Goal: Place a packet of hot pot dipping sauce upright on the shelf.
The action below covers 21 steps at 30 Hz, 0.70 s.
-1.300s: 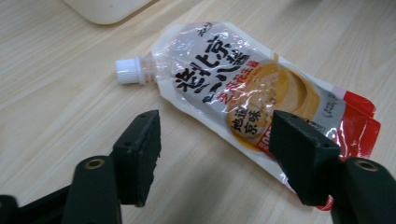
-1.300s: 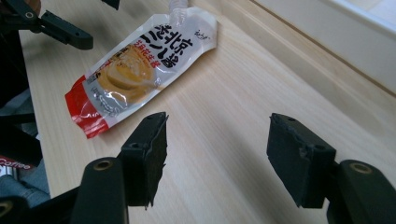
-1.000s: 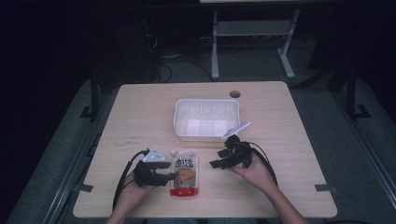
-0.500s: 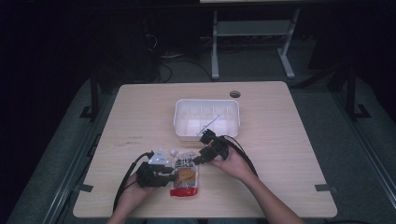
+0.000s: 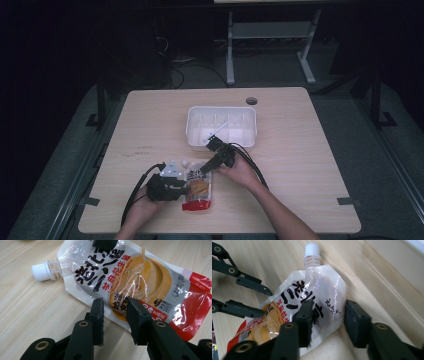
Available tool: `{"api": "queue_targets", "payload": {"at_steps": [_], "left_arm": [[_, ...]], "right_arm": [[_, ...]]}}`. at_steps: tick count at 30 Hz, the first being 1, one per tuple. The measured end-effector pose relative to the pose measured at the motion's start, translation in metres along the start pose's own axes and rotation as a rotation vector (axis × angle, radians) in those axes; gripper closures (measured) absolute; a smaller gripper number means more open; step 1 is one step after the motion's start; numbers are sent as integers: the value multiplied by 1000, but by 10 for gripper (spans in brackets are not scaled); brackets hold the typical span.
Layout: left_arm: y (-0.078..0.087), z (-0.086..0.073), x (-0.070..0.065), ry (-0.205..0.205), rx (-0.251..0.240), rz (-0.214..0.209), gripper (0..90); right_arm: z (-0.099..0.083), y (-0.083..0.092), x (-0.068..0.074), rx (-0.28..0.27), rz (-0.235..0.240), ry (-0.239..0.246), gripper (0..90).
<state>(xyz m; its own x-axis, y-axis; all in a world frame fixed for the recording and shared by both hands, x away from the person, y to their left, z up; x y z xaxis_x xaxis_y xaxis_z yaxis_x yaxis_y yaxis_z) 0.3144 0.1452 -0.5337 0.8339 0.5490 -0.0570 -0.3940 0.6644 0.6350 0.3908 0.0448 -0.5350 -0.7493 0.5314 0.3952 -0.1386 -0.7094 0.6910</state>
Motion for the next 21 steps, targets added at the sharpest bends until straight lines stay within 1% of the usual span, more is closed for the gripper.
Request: {"api": "queue_targets", "payload": {"at_steps": [1, 3, 4, 5, 6, 7, 8, 9, 10, 11, 12, 13, 14, 15, 16, 17, 18, 19, 20, 21], "left_arm": [[0, 0, 0, 1, -1, 2, 661], [0, 0, 1, 0, -1, 7, 647], [1, 1, 1, -2, 1, 13, 632], [1, 1, 2, -12, 5, 24, 610], [2, 1, 4, -29, 5, 48, 584], [2, 1, 4, -29, 5, 48, 563], [5, 3, 7, -35, -2, 72, 546], [5, 3, 7, -35, -2, 72, 522], [8, 3, 10, -12, -22, 83, 484], [8, 3, 10, -12, -22, 83, 455], [9, 3, 11, 10, -33, 76, 455], [12, 4, 14, 59, -63, 64, 407], [12, 4, 14, 59, -63, 64, 373], [14, 6, 15, 115, -98, 35, 352], [14, 6, 15, 115, -98, 35, 347], [15, 8, 15, 145, -121, 12, 341], [17, 11, 14, 190, -157, -29, 333], [17, 11, 14, 190, -157, -29, 333], [16, 13, 11, 224, -170, -72, 333], [16, 13, 11, 224, -170, -72, 334]], "right_arm": [[0, -1, 0, -1, 3, 0, 649], [0, -1, 2, -7, 18, -11, 729], [1, -1, 3, -13, 25, -13, 747], [1, -1, 4, -13, 22, -10, 768], [2, -1, 5, -18, 24, -5, 789], [2, -1, 5, -18, 24, -5, 789], [3, 1, 8, -35, 23, 14, 818], [5, 2, 10, -47, 21, 24, 826], [6, 3, 12, -57, 19, 36, 832], [7, 6, 14, -66, 17, 48, 836], [7, 6, 14, -66, 17, 48, 836], [10, 11, 19, -92, 25, 60, 840], [12, 15, 21, -107, 35, 64, 842], [14, 19, 24, -121, 44, 76, 843], [14, 19, 24, -121, 44, 76, 843], [16, 27, 30, -144, 54, 80, 843], [17, 31, 32, -156, 58, 95, 843], [18, 35, 35, -166, 61, 102, 843], [19, 38, 37, -174, 63, 109, 843], [20, 42, 39, -184, 68, 120, 843]]}}
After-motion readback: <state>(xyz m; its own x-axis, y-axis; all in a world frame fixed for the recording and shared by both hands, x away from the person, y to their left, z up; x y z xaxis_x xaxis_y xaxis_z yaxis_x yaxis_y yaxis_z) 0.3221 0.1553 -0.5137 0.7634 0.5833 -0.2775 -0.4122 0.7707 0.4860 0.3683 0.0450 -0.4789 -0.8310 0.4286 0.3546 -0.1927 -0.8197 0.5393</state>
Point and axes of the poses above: each handheld gripper's, and its own axes: y roughly backward along the jaws, z roughly out of its top, x roughly to its left, the point moved 10 cm from there along -y, roughly forward along the jaws, and after that the axes turned 13 degrees about -x, right-handed, at the moved point
